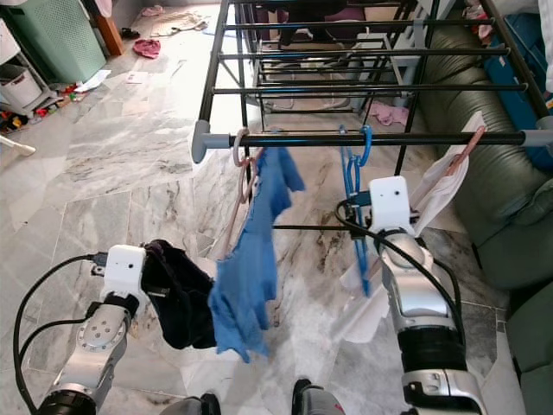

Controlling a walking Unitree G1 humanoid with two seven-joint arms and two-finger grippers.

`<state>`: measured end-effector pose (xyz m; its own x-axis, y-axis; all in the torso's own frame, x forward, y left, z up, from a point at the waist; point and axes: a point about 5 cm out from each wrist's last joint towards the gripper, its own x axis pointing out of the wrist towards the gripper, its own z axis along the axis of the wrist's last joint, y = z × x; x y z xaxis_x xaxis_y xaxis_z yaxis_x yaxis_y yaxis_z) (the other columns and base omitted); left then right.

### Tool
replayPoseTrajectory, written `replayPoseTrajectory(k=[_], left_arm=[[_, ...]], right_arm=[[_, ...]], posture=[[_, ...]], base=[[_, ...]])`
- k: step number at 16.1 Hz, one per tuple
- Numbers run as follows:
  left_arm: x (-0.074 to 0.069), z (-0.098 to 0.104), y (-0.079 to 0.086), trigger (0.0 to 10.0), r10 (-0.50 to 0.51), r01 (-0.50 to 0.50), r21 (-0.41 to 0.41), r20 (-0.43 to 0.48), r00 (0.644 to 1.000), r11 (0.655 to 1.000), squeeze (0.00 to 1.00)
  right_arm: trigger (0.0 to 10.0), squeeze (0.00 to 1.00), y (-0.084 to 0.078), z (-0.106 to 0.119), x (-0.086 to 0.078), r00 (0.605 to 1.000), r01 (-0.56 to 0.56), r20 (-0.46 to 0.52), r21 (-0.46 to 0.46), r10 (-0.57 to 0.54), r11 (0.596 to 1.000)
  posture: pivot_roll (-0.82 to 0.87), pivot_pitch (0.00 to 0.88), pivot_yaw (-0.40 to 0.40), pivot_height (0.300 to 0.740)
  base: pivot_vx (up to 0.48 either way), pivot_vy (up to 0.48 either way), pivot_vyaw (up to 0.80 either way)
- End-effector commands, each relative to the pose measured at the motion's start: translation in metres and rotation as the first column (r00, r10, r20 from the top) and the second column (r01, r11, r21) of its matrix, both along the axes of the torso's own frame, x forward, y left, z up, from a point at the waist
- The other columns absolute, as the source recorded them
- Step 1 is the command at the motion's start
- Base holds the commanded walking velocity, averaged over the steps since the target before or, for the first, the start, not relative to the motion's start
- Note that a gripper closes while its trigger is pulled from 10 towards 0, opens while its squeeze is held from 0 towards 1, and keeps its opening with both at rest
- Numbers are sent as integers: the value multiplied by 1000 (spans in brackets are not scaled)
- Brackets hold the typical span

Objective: Hang hanger

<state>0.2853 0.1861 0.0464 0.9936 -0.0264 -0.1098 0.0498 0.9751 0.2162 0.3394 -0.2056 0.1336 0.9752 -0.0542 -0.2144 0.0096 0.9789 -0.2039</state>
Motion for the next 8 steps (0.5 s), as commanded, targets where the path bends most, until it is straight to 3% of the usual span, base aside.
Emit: replayPoseTrajectory(k=[1,8], left_arm=[[0,0,4,10000,-1,1,15,-5,1000,1000,0],[1,0,3,10000,-7,8,19,-12,1000,1000,0]], right_arm=[[10000,0,-1,4,-3,1000,6,15,-1,-6,1000],[10000,0,6,20,4,998,-45,54,3,45,999]], posture=[[-132,173,71,740],[-137,174,75,740]], base=[[0,0,0],[0,0,0]])
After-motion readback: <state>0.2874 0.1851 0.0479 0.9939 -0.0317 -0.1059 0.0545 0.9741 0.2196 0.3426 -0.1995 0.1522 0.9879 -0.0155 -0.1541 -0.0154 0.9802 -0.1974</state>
